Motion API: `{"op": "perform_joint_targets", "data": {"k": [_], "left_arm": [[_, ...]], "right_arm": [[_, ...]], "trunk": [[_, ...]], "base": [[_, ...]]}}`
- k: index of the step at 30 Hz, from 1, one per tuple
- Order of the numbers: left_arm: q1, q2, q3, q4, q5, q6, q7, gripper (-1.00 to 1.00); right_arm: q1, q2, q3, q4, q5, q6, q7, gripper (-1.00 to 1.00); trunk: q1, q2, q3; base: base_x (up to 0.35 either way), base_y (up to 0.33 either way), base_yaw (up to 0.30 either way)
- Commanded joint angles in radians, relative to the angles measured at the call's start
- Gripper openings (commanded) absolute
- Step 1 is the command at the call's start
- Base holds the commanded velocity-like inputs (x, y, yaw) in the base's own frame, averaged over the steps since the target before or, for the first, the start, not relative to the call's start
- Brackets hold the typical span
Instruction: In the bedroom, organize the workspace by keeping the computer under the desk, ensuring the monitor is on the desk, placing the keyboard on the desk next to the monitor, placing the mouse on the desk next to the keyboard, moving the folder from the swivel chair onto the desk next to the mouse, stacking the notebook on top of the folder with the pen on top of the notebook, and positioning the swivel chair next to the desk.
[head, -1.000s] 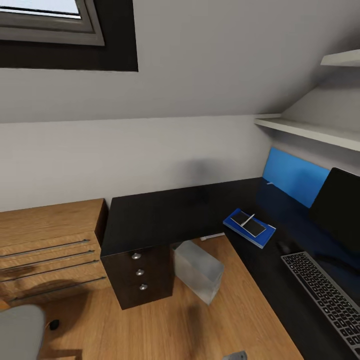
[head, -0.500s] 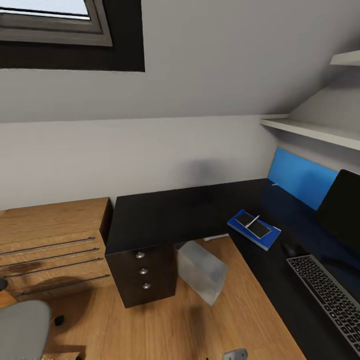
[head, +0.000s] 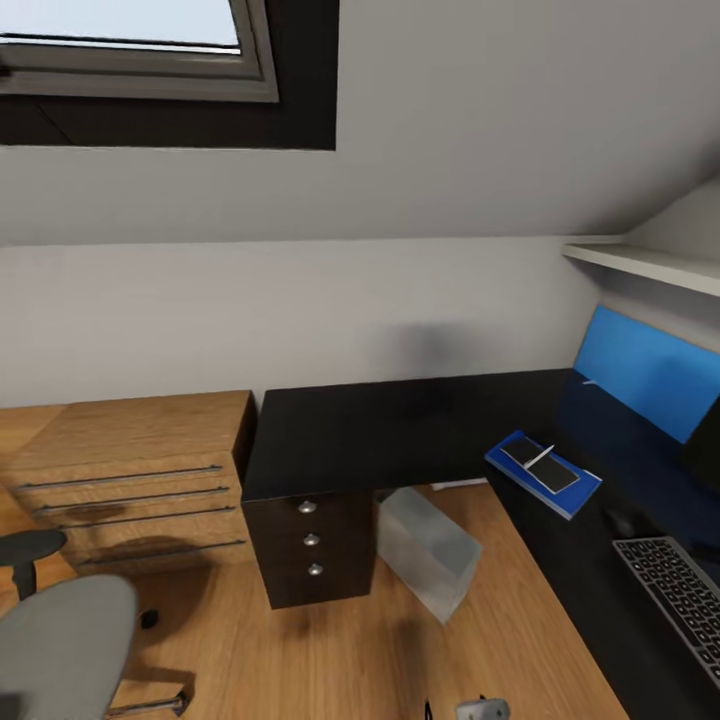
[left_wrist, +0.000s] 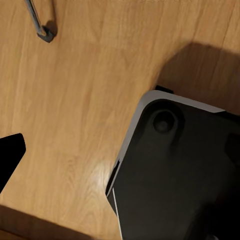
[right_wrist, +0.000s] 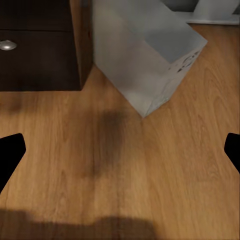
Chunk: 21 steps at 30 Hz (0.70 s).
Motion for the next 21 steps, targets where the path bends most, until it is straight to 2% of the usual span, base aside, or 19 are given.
{"op": "perform_joint_targets", "data": {"k": [1, 11, 18, 21], "left_arm": [[0.000, 0.001, -0.008, -0.002, 0.010, -0.004, 0.007, 1.00], [0.000, 0.001, -0.008, -0.002, 0.011, -0.009, 0.007, 1.00], [0.000, 0.001, -0.009, 0.002, 0.010, -0.032, 0.007, 1.00], [0.000, 0.000, -0.009, 0.015, 0.009, -0.063, 0.007, 1.00]], "right_arm": [[-0.001, 0.000, 0.003, 0.002, 0.009, -0.003, -0.012, 1.00], [0.007, -0.002, 0.002, 0.002, 0.009, -0.088, -0.018, 1.00], [0.008, -0.001, 0.002, 0.002, 0.009, -0.094, -0.026, 1.00], [0.008, 0.001, 0.003, 0.002, 0.009, -0.094, -0.061, 1.00]], "trunk": [[0.001, -0.002, 0.000], [0.001, -0.002, 0.015], [0.001, -0.002, 0.026], [0.001, -0.002, 0.030]], "base": [[0.000, 0.000, 0.089], [0.000, 0.000, 0.023], [0.000, 0.000, 0.080], [-0.133, 0.000, 0.151]]}}
